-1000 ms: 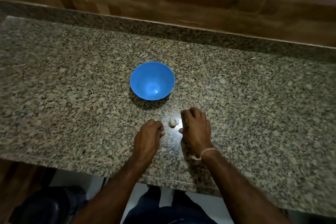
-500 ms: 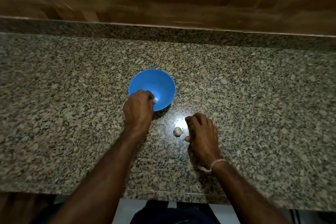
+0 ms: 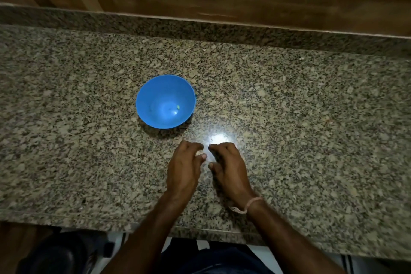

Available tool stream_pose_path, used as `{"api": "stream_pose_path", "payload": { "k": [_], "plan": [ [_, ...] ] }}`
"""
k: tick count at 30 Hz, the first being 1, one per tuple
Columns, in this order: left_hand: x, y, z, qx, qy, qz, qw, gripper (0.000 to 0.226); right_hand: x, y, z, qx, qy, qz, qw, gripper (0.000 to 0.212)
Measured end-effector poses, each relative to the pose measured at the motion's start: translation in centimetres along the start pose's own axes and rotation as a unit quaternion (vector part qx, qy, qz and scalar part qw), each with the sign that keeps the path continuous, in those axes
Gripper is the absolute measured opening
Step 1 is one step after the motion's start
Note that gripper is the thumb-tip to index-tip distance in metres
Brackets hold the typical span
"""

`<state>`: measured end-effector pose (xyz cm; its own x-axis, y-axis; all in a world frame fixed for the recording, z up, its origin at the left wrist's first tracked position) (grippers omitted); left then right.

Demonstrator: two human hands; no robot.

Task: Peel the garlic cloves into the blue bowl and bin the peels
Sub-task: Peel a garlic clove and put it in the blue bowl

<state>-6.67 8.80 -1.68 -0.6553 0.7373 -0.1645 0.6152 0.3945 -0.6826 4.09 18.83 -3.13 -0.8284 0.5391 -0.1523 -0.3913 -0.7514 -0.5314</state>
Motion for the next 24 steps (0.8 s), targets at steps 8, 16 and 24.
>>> {"api": "stream_pose_path", "payload": {
  "k": [8,16,24],
  "plan": [
    [-0.9,1.1,-1.1,-0.617,-0.188,0.081,0.760,0.037,-0.1,-2.4,1.3,0.318,0.069,0.030,0.945,0.027],
    [-1.1,-0.1,-3.9,-0.664,-0.159,0.069,0.728,0.042,-1.1,-5.1,4.5,0.366,0.025,0.002,0.930,0.025],
    [-1.2,-0.4,-5.3,-0.636,-0.127,0.068,0.758,0.042,-1.5,-6.7,5.3,0.337,0.010,-0.025,0.941,0.014]
  ]
}}
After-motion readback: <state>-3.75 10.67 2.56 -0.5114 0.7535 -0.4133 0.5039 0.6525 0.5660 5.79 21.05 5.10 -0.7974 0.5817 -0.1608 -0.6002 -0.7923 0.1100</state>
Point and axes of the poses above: each hand's wrist, its own x-axis towards the middle knuckle, its own y-axis out of the palm, z = x × y, the point moved 5 cm from there along x, towards the middle knuckle, and after that the axes turned 8 degrees about z, right-handed, at the moved point
